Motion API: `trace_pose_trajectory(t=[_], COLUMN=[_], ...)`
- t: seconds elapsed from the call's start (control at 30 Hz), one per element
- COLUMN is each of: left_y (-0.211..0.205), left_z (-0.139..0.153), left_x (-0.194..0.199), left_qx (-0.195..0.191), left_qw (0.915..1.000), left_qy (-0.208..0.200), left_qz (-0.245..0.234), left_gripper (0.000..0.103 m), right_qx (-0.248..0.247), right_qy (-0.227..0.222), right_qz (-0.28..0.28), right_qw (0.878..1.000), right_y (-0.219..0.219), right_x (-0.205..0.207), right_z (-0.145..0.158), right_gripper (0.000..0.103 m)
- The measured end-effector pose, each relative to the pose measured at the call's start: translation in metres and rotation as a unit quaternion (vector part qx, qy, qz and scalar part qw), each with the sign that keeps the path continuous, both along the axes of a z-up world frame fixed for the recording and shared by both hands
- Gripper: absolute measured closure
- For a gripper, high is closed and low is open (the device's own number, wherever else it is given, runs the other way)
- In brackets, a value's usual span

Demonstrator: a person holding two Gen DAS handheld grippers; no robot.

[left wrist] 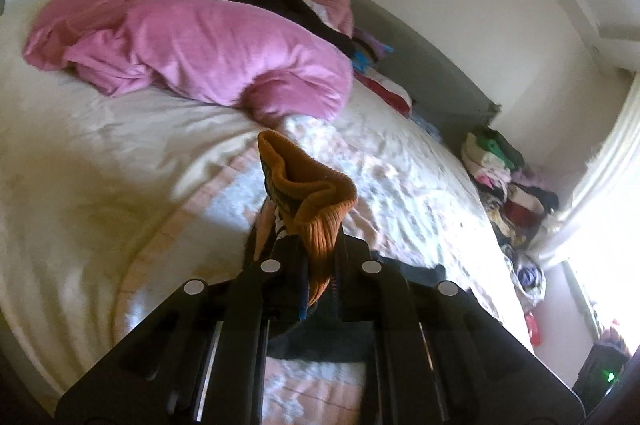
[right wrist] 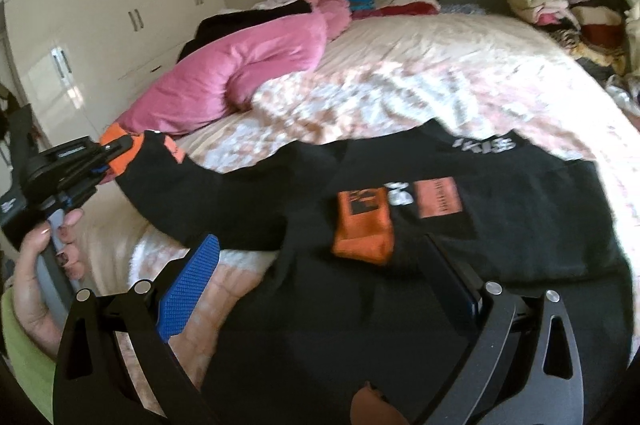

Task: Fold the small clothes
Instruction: 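Lift the sleeve with the left tool and carry it across the shirt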

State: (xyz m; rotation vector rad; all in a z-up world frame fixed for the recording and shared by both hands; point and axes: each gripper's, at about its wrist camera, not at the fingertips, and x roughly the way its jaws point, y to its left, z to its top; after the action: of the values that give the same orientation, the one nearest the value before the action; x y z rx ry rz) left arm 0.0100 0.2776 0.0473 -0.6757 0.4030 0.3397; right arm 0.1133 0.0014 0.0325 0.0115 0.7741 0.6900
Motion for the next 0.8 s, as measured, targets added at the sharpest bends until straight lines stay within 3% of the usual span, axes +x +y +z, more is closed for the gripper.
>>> trace_pose_trajectory(t=[0.8], left_y=[-0.101], left_z=[0.032], left_x=[0.053], left_qx=[0.014], left_qw=[0.9899], left_qy=[-0.008], left_qz=[-0.141], left_gripper=[0.101], right_qx=[0.017], right_qy=[-0.013], right_qz=[-0.13], right_qw=[0.991], right_y=[-0.104], right_x=[0.017], right_z=[0.021], right_gripper=[0.005])
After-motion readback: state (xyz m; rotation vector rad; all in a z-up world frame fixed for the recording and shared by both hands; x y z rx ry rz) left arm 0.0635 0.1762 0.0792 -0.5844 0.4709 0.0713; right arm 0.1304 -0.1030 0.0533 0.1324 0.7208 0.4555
